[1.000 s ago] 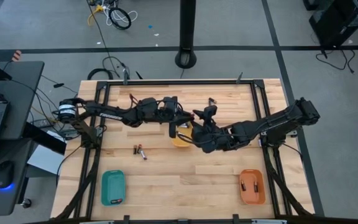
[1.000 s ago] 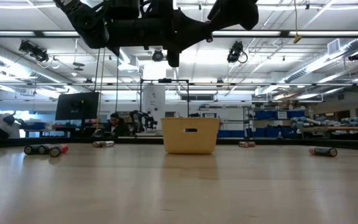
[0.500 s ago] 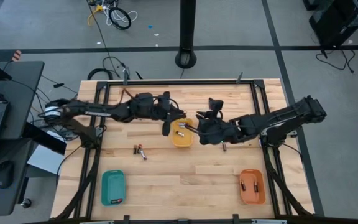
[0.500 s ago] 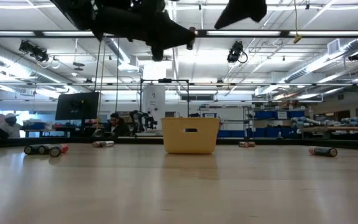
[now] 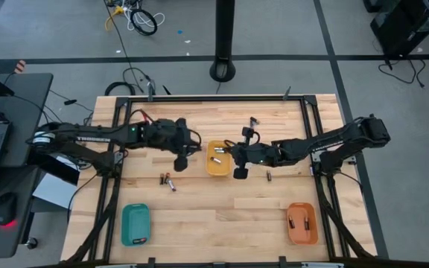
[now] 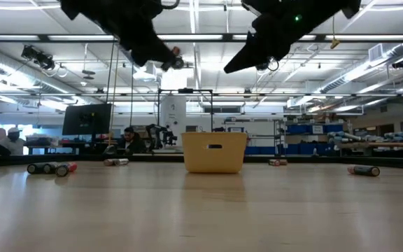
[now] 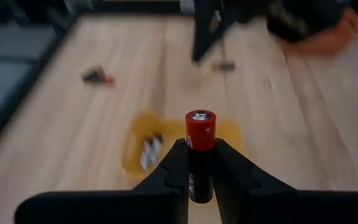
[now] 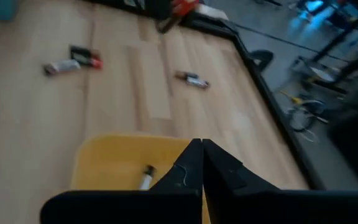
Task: Sort batteries
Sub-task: Put the red battery into the blue bin
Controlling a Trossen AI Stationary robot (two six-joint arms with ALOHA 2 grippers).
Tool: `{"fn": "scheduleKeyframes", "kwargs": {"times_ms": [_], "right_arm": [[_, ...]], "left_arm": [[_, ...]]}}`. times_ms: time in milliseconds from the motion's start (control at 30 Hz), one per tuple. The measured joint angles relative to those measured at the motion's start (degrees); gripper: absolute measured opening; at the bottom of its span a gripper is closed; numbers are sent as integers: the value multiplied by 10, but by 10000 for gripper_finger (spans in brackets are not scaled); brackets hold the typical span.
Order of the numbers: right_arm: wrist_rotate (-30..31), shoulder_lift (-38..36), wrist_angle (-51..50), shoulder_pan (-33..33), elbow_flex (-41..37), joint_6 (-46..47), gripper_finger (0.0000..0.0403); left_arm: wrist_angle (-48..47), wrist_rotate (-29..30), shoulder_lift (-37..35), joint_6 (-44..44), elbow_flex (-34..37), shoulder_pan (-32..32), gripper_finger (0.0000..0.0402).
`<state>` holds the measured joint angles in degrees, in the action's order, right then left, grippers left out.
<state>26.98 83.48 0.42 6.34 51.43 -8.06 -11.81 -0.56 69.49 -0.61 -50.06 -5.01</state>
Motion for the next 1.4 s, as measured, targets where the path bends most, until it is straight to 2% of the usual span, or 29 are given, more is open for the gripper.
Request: {"fn": "scheduleKeyframes", "kwargs": {"times_ms": [133, 367, 467, 633, 833, 1133, 1233, 1400], "right_arm": [[-57, 0, 61, -12, -30, 4, 5], [-249, 7, 88, -55, -38, -19, 5], [-292, 18, 112, -73, -38, -28, 5], [-307, 18, 124, -87, -38, -37, 5], [-316, 18, 128, -93, -38, -53, 5], [-316, 18, 142, -111, -38, -56, 6], [-316, 18, 141, -114, -38, -54, 6], [-316, 18, 143, -114, -38, -52, 6]], "left_arm": [[-80, 15, -11, 41, 0, 34, 50], [-211, 25, -22, 123, 0, 112, 50], [-245, 25, -22, 174, 0, 152, 50], [-296, 25, -25, 260, -6, 235, 50], [-368, 24, -25, 405, -30, 352, 50], [-384, 16, -21, 622, -47, 506, 50], [-402, 14, -2, 663, -47, 545, 50], [-411, 9, 49, 670, -42, 575, 50]]}}
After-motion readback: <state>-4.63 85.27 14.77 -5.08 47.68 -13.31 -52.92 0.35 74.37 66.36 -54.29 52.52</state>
